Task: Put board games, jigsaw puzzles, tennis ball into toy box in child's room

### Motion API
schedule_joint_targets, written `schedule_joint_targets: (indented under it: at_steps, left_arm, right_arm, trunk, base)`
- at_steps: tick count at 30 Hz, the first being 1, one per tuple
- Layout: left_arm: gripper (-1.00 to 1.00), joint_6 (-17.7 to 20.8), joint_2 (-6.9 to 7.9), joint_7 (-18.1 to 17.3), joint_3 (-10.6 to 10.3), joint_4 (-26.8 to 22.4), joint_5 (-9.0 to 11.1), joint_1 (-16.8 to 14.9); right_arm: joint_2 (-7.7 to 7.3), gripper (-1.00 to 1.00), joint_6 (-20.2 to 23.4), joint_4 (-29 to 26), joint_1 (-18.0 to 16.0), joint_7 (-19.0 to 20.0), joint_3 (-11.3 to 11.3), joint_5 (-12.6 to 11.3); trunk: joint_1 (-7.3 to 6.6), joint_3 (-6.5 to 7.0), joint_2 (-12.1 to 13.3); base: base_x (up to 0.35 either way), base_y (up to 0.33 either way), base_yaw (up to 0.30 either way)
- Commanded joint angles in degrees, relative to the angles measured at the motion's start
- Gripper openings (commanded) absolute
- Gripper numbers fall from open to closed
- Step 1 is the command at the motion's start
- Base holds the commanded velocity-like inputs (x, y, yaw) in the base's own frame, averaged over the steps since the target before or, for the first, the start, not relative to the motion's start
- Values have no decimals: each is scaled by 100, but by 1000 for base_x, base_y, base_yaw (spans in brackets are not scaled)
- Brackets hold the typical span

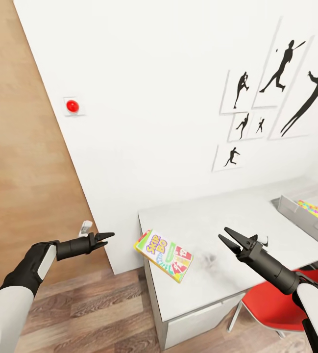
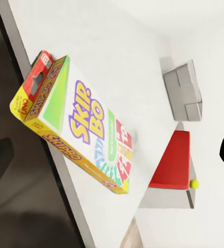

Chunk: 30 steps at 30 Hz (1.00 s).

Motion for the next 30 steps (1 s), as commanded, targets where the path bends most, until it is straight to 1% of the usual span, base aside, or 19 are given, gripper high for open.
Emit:
schedule_joint_targets:
  at_steps: [1,18,21,28,30]
  left_arm:
    - [100,30,0,-10,5,1,9,-5]
    - [100,30,-2,-18,4,1,9,-5]
    - [100,30,-5,-18,4,1,9,-5]
    - [100,30,-1,-18,4,1,9,-5]
    - [100,30,0,-18,4,1,9,-5]
  right_arm:
    - [0,100,31,-1,-5,8,-5,-5]
    - [0,100,31,-3,-6,-2,-3,-5]
    - [0,100,17,-3,-7,-7,55,0]
    - [-7,100,-309,-3,-10,-9,298,4]
    - [-8,100,-339,-3,-11,-9,328,4]
  trunk:
    - [3,-1,-11]
    - [3,159,-11]
    - [3,187,-11]
    - [3,253,-11]
    - [3,272,-11]
  base:
    - [0,0,0]
    - [0,0,0]
    - [0,0,0]
    - [0,0,0]
    - [0,0,0]
